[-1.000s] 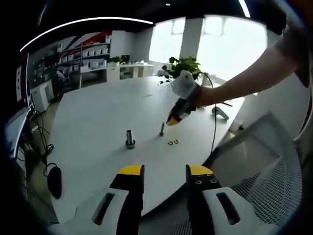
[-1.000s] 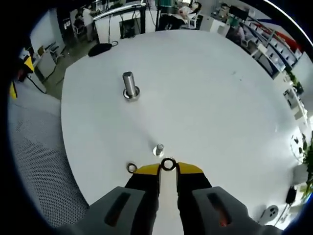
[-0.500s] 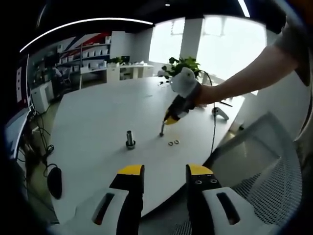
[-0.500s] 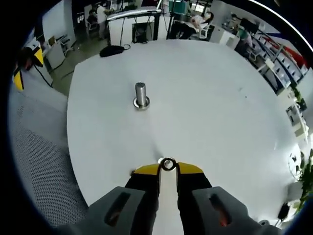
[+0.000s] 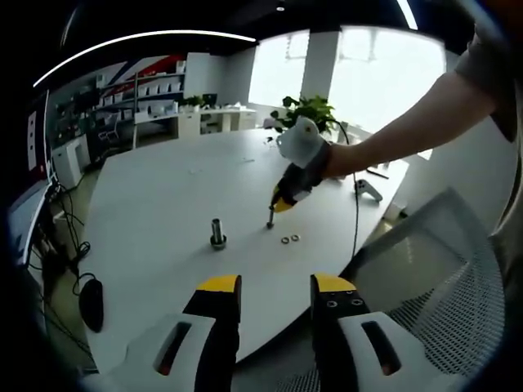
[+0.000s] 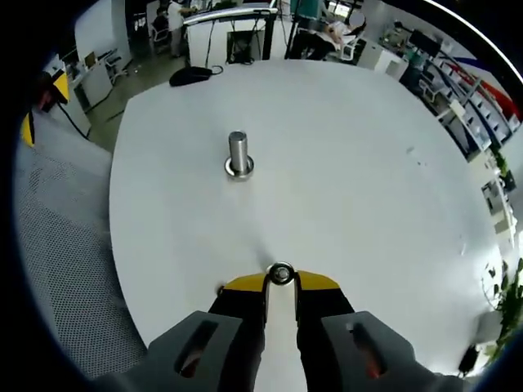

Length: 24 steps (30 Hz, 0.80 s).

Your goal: Place the washer onto the threaded stud by aligning its center hole with the stud, sliding it down to the base, and recovering from edge contact or off-axis alignment until the washer reaches the visible bottom stop.

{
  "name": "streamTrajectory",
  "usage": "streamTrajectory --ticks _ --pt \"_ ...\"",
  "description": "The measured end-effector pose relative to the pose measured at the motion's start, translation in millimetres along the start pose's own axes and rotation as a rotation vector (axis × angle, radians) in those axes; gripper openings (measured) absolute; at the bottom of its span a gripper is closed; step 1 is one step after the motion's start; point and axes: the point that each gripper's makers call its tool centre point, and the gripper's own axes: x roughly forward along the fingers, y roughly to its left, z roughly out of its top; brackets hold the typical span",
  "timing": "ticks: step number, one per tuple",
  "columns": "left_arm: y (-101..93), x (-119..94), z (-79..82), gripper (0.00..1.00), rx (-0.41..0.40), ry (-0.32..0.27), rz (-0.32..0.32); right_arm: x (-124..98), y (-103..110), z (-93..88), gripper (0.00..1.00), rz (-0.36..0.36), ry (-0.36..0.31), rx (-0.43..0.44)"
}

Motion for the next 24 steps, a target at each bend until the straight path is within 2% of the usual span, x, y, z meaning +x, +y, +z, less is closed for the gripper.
streamTrajectory --ticks 15,22,24 --pt "0.0 1 -2.4 0.31 -0.006 0.014 -0.004 32 3 -11.9 0.14 0.035 0.053 0.035" --pt "2.1 1 -3.7 0.31 -0.016 0.020 0.004 40 7 -16.1 0.15 0.046 0.079 0.024" --pt "2.4 1 -3.4 0.31 -0.014 0.018 0.008 40 5 -13.3 0.14 0.046 0.067 0.027"
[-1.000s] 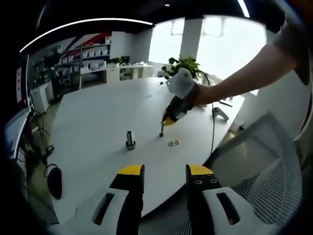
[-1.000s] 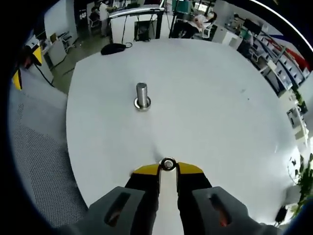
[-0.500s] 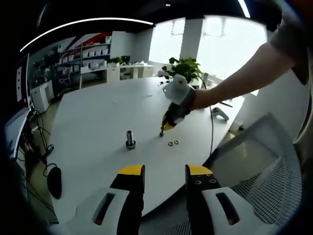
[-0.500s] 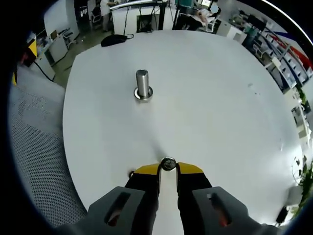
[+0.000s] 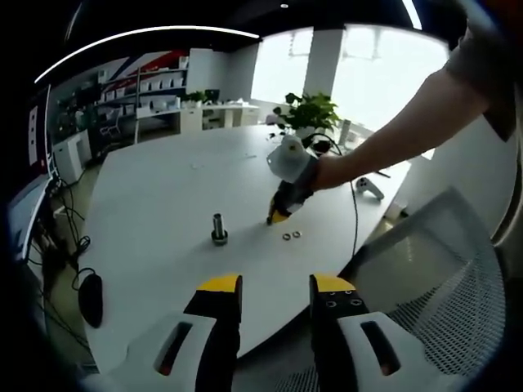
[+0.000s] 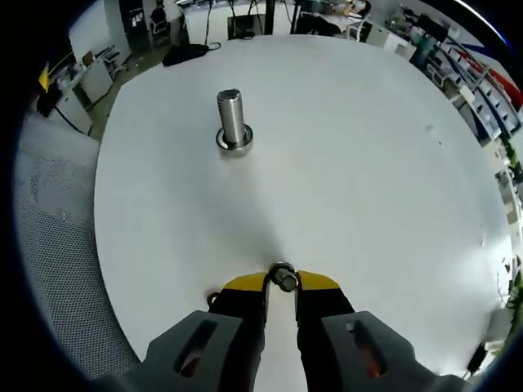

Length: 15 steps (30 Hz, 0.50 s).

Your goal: Place the washer onto the threaded stud by aligning its center hole with the stud, sliding it down to the base, and recovering from edge contact or off-axis alignment until the washer reaches the visible bottom stop.

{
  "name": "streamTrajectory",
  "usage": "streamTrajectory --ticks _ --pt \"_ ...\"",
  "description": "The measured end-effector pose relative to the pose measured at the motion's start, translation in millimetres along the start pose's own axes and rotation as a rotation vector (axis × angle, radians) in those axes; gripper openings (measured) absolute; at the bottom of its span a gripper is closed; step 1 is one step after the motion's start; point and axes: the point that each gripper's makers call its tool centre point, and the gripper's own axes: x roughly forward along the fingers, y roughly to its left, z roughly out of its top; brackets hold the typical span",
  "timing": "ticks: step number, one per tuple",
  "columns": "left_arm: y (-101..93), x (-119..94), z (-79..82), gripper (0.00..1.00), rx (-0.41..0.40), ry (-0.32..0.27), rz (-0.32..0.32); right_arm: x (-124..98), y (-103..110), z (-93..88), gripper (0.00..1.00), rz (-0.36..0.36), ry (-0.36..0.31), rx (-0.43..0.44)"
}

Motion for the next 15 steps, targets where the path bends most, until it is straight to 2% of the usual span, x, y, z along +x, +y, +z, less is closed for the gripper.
streamTrajectory --ticks 11,15 --pt "-1.5 0.9 -1.7 0.30 0.006 0.012 -0.003 -3.2 2.3 -0.3 0.16 0.021 -0.008 0.018" --pt "-1.9 1.0 -1.7 0.29 0.020 0.016 -0.001 -7.5 0.4 -6.7 0.18 0.013 -0.006 0.038"
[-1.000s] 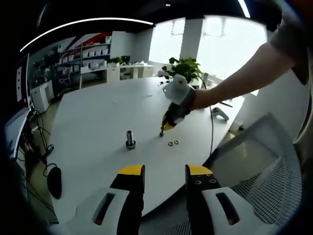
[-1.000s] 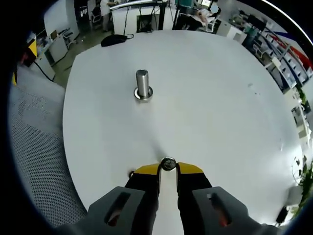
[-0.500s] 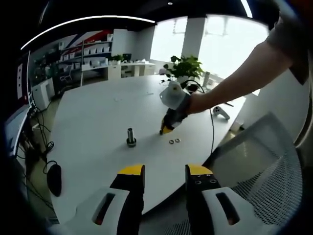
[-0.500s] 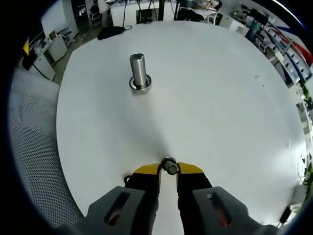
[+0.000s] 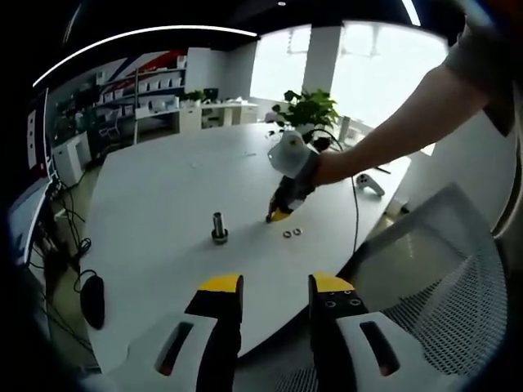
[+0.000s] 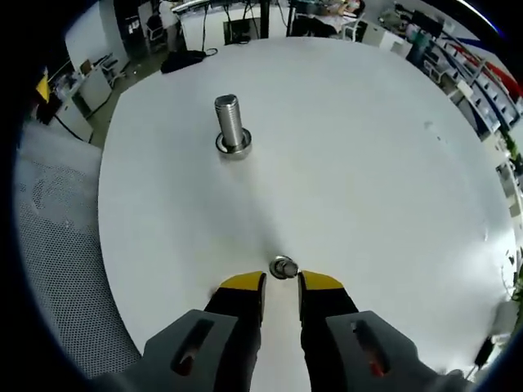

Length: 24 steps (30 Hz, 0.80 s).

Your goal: Place the washer onto the threaded stud by aligning its center hole with the stud, sliding it down to the base, and recovering from edge contact or off-axis alignment until the washer reaches the visible bottom stop.

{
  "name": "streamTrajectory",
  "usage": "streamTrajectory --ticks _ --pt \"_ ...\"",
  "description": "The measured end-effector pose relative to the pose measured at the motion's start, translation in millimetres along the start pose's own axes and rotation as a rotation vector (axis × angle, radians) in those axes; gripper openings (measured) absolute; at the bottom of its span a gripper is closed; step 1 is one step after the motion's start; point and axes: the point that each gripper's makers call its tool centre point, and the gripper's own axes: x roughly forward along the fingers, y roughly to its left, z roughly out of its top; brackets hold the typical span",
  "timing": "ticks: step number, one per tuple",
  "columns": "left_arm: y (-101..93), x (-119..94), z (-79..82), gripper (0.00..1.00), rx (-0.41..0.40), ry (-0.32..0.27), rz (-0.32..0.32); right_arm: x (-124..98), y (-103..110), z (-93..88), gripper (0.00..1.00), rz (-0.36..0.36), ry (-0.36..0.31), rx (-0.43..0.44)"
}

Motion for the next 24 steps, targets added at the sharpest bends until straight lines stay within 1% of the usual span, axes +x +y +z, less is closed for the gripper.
streamTrajectory --ticks 8,11,12,18,20,22,24 --pt "0.7 0 -0.4 0.29 -0.006 0.001 -0.001 -9 1 -20.3 0.18 -0.010 0.016 0.024" --pt "0.1 0 0.3 0.29 -0.001 -0.001 -0.002 -13 7 -25.9 0.19 -0.002 0.029 0.004" --pt "0.0 0 0.3 0.29 -0.001 -0.001 -0.003 -13 10 -28.1 0.19 0.007 0.034 -0.018" --pt "1.4 -1 0.9 0.29 0.000 -0.005 0.003 -15 24 -32.1 0.20 0.039 0.033 -0.048" --pt "1.3 -1 -0.3 0.29 0.000 0.000 0.002 -14 28 -36.8 0.20 0.049 0.056 -0.058" --pt "1.1 0 -1.3 0.29 0.002 0.005 0.002 -14 29 -38.5 0.21 0.056 0.059 -0.055" --pt "1.4 0 -1.3 0.29 0.001 0.003 0.004 -15 34 -37.4 0.22 0.069 0.047 -0.040"
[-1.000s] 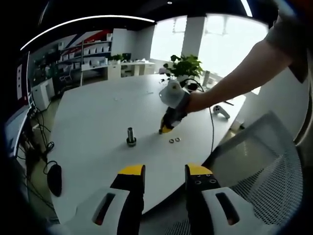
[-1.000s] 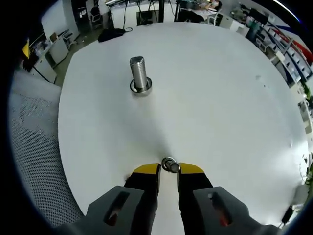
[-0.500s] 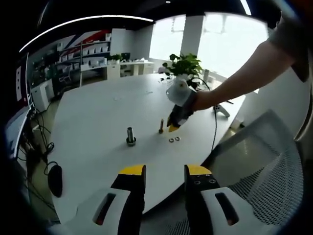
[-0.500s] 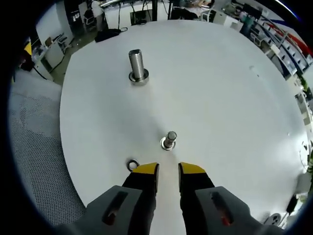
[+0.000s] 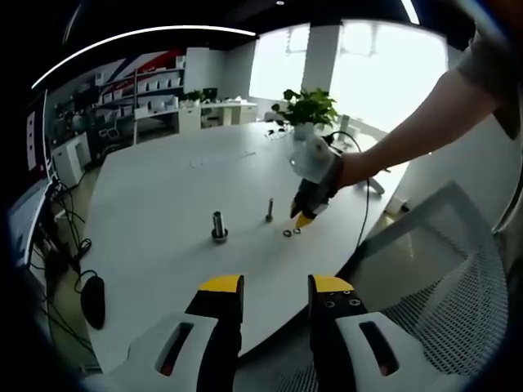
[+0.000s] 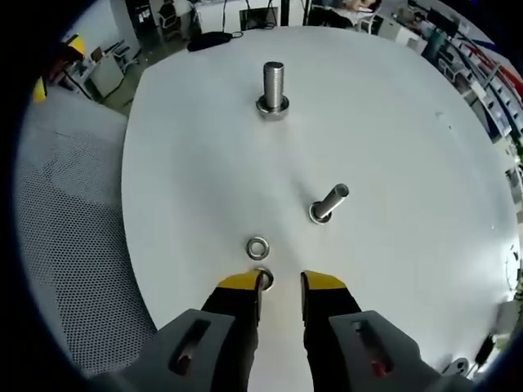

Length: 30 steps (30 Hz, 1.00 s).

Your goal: Place the washer onto the threaded stud by aligning its center hole with the stud, sliding it down to the base, and recovering from edge contact or off-axis alignment until the washer reaches the visible bottom stop.

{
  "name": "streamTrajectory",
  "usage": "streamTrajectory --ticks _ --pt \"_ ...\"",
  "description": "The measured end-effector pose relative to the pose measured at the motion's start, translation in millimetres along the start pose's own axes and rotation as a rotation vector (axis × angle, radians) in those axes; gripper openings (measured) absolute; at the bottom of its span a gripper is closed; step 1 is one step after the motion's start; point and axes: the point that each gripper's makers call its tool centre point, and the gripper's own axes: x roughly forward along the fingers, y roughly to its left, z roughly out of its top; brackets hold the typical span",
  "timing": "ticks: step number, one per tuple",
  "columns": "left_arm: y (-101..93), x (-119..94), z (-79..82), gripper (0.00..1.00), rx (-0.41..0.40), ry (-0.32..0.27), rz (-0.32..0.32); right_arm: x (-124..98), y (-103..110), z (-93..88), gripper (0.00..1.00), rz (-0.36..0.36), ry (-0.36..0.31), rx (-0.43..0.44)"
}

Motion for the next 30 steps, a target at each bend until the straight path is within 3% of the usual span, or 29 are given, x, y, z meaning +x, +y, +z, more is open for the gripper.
streamTrajectory --ticks 12,23,30 --pt "0.6 0 0.7 0.29 -0.004 -0.003 0.001 9 12 -11.2 0.22 0.015 0.067 -0.108" --pt "-0.8 0 0.3 0.29 -0.006 0.002 -0.006 9 6 -8.1 0.16 0.042 0.050 -0.088" --pt "-0.5 1 -1.2 0.29 -0.007 0.012 -0.003 11 4 -9.7 0.14 0.064 0.119 -0.074"
